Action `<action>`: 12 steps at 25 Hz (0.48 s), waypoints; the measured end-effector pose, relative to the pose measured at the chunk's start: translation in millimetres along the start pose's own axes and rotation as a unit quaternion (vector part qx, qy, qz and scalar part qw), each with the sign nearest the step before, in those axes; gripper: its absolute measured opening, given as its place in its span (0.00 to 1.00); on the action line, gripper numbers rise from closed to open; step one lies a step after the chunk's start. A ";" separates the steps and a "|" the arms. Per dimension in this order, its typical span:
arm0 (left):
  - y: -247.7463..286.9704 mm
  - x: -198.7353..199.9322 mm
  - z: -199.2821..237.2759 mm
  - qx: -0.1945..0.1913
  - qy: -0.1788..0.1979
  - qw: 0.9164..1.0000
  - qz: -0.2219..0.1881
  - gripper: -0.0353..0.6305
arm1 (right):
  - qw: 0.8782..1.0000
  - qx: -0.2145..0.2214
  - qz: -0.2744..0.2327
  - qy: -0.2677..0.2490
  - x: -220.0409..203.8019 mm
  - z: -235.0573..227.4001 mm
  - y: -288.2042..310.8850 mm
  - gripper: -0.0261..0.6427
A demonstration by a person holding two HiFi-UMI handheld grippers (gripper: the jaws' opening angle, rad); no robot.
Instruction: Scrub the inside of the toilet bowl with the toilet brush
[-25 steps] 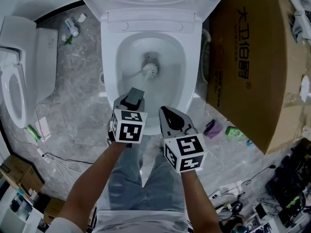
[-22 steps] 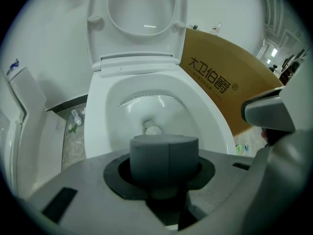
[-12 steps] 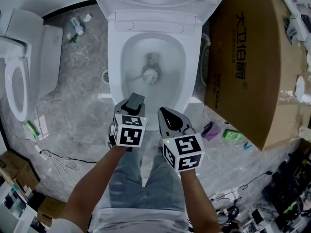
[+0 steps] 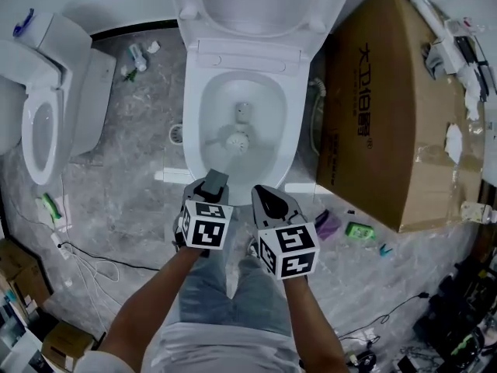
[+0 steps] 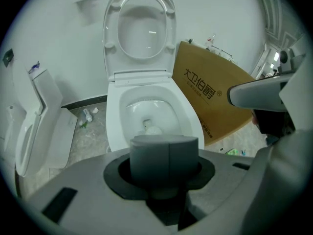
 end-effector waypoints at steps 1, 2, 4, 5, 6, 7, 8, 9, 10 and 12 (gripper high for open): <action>-6.7 1.5 -2.7 0.002 -0.001 1.000 -0.005 0.29 | 1.000 0.001 -0.004 -0.003 2.8 2.9 -6.2 0.04; -13.3 3.2 -5.5 0.005 -0.002 1.000 -0.010 0.29 | 1.000 0.002 -0.008 -0.006 5.7 5.4 -12.3 0.04; -27.9 6.4 -12.5 0.009 -0.005 1.000 -0.021 0.29 | 1.000 0.004 -0.015 -0.013 10.8 10.6 -25.9 0.04; -36.4 7.5 -16.6 0.011 -0.006 1.000 -0.027 0.29 | 1.000 0.006 -0.017 -0.016 13.0 13.7 -33.6 0.04; -45.5 8.4 -21.0 0.012 -0.008 0.999 -0.031 0.29 | 1.000 0.007 -0.021 -0.018 15.0 17.1 -41.8 0.04; -54.9 9.3 -25.2 0.014 -0.010 0.999 -0.037 0.29 | 0.999 0.008 -0.025 -0.019 17.2 20.6 -49.9 0.04; -64.1 10.4 -29.2 0.016 -0.012 0.999 -0.042 0.29 | 0.999 0.009 -0.030 -0.018 19.4 24.0 -57.7 0.04; -73.3 11.7 -33.1 0.018 -0.015 0.999 -0.048 0.29 | 0.999 0.010 -0.035 -0.017 21.6 27.5 -65.1 0.04; -83.1 12.8 -37.0 0.020 -0.020 0.998 -0.054 0.29 | 0.999 0.011 -0.039 -0.017 23.6 31.2 -72.4 0.04; -103.9 14.3 -45.1 0.023 -0.031 0.997 -0.068 0.29 | 0.999 0.016 -0.044 -0.020 26.9 40.0 -87.4 0.04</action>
Point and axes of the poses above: the fingertips, and each gripper's own axes: y forward along the fingers, z to its left, x out of its top, the point moved 10 cm from there along -y, backward along the fingers, and after that the axes turned 10 degrees about -z, right-handed, at the moved point
